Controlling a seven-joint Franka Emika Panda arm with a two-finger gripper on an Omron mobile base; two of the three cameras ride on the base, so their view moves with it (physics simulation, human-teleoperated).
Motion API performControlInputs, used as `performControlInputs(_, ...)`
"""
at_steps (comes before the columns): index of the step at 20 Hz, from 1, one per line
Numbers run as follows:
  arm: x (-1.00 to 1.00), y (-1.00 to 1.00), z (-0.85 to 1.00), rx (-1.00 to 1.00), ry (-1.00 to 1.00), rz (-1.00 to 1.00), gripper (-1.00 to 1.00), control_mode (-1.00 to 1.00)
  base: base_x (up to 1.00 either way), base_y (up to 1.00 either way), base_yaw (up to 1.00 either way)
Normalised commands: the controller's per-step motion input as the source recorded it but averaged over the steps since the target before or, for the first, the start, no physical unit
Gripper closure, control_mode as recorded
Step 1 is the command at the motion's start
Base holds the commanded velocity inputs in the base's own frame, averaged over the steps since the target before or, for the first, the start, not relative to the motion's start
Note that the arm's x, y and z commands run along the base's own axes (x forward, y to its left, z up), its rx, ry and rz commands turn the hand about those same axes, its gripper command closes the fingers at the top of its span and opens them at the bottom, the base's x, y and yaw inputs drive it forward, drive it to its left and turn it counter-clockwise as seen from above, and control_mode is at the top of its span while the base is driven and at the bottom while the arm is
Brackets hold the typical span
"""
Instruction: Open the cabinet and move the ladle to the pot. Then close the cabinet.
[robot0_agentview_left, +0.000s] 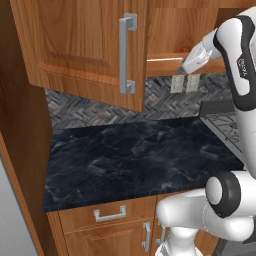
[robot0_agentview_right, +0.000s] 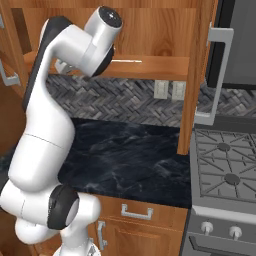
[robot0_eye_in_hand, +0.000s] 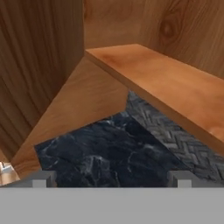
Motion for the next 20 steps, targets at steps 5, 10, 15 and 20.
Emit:
performControlInputs(5,0.02,0.00,-0.06,0.06,-0.12,-0.10,-1.00,-1.00,0.00,0.00,0.00)
performControlInputs(10,0.13,0.00,0.00,0.07,-0.01,-0.17,-1.00,-1.00,0.00,0.00,0.00)
performControlInputs(15,0.14,0.00,0.00,0.07,0.00,-0.19,-1.00,-1.00,0.00,0.00,0.00)
performControlInputs(20,0.20,0.00,0.00,0.07,0.00,-0.15,-1.00,-1.00,0.00,0.00,0.00)
